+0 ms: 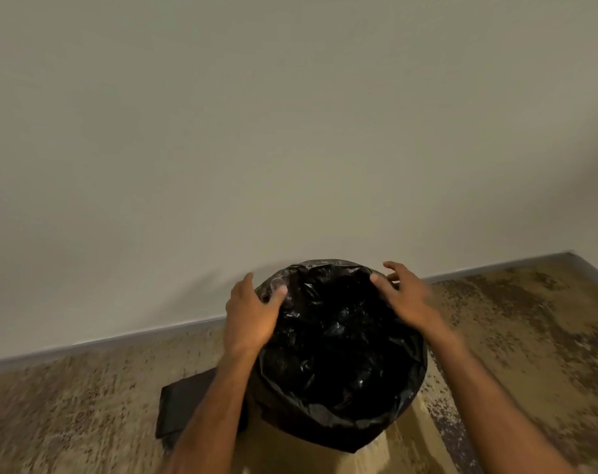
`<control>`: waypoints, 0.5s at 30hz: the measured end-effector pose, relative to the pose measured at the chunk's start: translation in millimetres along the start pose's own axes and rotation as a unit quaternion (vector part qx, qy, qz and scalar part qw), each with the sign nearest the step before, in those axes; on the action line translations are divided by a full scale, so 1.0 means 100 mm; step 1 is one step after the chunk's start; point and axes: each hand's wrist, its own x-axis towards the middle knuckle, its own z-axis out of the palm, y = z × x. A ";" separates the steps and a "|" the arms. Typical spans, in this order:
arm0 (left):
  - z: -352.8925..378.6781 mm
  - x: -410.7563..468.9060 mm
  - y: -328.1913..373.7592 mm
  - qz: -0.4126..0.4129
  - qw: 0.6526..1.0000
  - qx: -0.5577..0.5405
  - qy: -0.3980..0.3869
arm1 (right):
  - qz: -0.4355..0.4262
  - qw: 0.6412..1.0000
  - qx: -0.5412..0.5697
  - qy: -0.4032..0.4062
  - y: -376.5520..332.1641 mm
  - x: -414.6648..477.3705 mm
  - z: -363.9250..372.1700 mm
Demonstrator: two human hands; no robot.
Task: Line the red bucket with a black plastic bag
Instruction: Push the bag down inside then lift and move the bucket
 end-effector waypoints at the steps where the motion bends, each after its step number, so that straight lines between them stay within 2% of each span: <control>1: 0.04 -0.11 -0.04 -0.008 1.000 -0.014 -0.010 | -0.020 0.999 -0.033 -0.010 0.03 -0.09 0.04; 4: 0.15 -0.26 -0.16 0.000 0.996 -0.089 -0.022 | -0.045 0.995 -0.086 -0.033 0.16 -0.23 0.11; 6: 0.14 -0.28 -0.21 -0.030 0.989 -0.143 -0.037 | -0.025 0.999 -0.035 -0.022 0.24 -0.26 0.10; 7: 0.14 -0.28 -0.24 -0.064 0.978 -0.195 -0.047 | 0.003 1.000 0.026 -0.016 0.27 -0.29 0.09; 11: 0.16 -0.36 -0.40 -0.181 0.886 -0.423 -0.054 | 0.126 0.949 0.288 -0.030 0.32 -0.40 0.09; 13: 0.18 -0.47 -0.43 -0.221 0.839 -0.491 -0.083 | 0.144 0.926 0.347 -0.033 0.32 -0.44 0.07; 15: 0.17 -0.56 -0.43 -0.236 0.810 -0.530 -0.089 | 0.151 0.912 0.379 -0.033 0.28 -0.49 0.06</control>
